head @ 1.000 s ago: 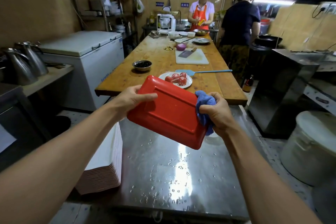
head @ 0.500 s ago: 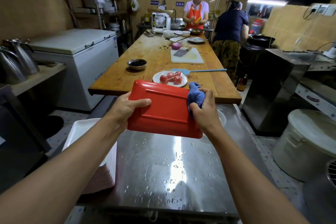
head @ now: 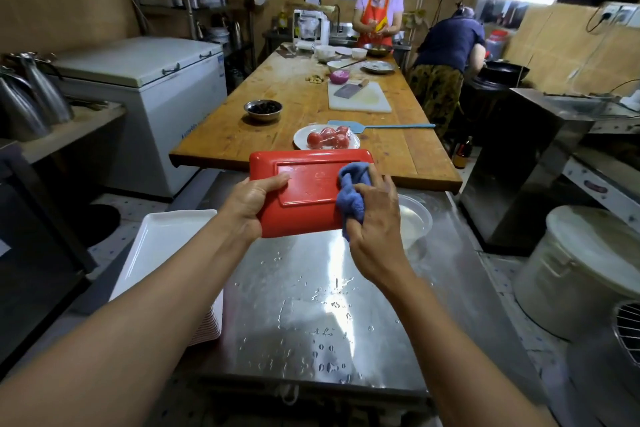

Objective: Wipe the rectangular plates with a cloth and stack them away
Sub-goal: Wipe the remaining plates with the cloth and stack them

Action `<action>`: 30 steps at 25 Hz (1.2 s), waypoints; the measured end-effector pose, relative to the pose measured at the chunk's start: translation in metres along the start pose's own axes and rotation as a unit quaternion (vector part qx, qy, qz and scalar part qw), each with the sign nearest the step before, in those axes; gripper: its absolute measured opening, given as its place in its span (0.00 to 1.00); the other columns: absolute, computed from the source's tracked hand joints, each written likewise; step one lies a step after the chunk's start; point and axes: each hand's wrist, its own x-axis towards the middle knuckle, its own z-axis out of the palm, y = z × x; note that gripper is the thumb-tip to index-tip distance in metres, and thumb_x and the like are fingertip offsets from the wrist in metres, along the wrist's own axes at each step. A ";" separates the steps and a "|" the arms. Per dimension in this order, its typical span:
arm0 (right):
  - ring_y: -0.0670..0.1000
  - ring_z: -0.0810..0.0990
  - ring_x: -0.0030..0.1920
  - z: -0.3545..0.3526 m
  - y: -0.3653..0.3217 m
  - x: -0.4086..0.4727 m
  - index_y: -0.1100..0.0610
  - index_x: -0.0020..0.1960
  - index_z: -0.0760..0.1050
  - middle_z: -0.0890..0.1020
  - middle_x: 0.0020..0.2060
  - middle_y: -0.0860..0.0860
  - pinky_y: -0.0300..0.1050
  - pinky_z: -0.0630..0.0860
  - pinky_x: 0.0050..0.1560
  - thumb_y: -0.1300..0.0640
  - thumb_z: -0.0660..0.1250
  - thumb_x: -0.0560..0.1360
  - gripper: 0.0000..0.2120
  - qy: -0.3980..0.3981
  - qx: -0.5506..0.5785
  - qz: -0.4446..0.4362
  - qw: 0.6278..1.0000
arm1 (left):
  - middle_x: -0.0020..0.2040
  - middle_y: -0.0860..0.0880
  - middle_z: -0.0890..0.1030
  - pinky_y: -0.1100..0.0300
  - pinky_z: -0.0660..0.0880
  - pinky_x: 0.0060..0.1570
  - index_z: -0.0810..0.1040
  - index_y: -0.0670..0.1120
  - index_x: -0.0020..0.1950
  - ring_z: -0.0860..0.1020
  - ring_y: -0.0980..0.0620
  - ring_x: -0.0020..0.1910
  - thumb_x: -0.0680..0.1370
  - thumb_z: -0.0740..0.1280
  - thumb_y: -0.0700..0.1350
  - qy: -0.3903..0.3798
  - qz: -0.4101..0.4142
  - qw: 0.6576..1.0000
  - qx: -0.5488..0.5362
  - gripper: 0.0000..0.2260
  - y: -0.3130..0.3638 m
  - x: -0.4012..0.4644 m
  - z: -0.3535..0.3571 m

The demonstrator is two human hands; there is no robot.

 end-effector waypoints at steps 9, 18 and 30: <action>0.58 0.55 0.75 0.056 -0.040 -0.023 0.60 0.65 0.69 0.61 0.74 0.54 0.54 0.51 0.74 0.57 0.62 0.69 0.25 -0.083 -0.001 -0.068 0.994 | 0.50 0.41 0.80 0.47 0.77 0.51 0.76 0.44 0.55 0.79 0.45 0.45 0.77 0.66 0.47 0.036 -0.004 0.999 -0.033 0.10 -0.012 -0.001 -0.013; 0.55 0.57 0.75 0.058 -0.032 -0.025 0.54 0.69 0.68 0.61 0.74 0.51 0.48 0.45 0.74 0.50 0.61 0.75 0.23 -0.124 -0.110 -0.142 0.976 | 0.57 0.38 0.78 0.42 0.73 0.51 0.73 0.41 0.65 0.78 0.40 0.52 0.79 0.62 0.52 0.037 -0.059 0.996 -0.050 0.20 -0.012 -0.007 -0.041; 0.59 0.69 0.64 0.025 0.004 -0.007 0.65 0.58 0.72 0.70 0.64 0.59 0.46 0.64 0.65 0.65 0.64 0.74 0.13 -0.039 -0.047 0.044 0.997 | 0.46 0.44 0.83 0.49 0.80 0.41 0.76 0.47 0.55 0.82 0.46 0.42 0.78 0.65 0.43 -0.008 0.051 0.999 -0.008 0.07 -0.024 -0.018 -0.058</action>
